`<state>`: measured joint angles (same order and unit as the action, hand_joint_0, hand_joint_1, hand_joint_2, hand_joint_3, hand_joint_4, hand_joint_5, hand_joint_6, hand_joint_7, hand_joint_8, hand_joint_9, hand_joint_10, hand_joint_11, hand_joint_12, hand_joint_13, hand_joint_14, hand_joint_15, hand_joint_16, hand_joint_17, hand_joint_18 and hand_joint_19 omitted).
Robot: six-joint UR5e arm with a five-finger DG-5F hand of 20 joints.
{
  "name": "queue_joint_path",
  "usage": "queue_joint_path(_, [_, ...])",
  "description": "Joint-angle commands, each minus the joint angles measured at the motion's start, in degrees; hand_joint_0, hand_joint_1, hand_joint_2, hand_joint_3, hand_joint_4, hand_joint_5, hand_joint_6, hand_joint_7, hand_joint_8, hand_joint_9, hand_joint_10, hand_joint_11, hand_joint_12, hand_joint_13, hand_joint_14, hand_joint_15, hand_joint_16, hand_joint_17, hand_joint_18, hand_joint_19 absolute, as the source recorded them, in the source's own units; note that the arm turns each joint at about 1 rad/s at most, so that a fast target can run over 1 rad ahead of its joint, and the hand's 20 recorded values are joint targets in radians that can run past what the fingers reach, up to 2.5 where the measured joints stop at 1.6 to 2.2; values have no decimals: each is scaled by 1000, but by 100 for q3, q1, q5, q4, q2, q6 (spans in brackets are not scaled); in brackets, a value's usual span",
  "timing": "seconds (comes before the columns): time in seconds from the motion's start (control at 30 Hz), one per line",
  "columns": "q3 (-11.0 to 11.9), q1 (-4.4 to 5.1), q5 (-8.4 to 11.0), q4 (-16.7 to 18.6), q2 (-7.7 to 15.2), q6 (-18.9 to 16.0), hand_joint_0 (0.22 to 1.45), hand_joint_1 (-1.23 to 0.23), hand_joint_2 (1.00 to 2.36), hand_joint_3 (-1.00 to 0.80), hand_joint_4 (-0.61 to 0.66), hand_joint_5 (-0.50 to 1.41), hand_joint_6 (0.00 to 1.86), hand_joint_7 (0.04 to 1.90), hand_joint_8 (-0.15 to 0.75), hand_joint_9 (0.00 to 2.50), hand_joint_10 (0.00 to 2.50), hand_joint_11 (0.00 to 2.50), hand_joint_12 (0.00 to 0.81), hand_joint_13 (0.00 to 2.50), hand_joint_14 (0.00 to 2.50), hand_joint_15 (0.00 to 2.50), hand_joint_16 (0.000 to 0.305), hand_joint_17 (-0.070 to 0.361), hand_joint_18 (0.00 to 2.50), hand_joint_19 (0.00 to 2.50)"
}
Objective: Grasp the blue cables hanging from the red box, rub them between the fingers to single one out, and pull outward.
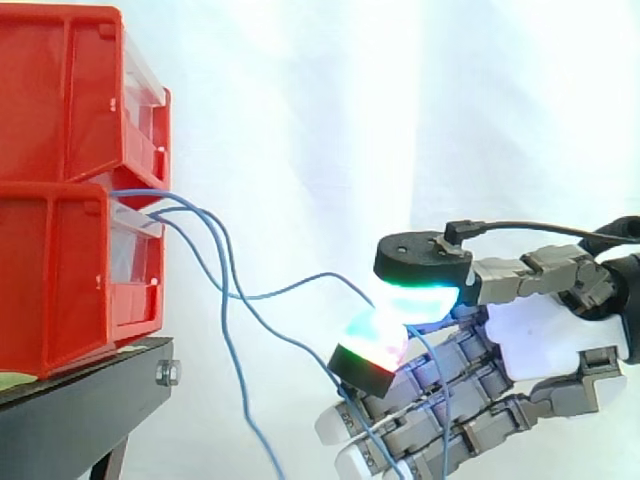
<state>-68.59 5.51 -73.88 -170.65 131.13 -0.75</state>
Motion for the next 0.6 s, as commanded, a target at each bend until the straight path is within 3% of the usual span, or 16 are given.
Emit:
queue_joint_path(0.0, [-5,11,6,23,9,4,601,-864,1015,-72,3,-87,886,1138,234,542,0,0,366,523,4,113,53,118,474,196])
queue_joint_path(0.57, [-5,11,6,23,0,4,602,-864,1016,-65,8,-86,887,1135,237,596,0,0,357,567,6,149,52,118,505,213])
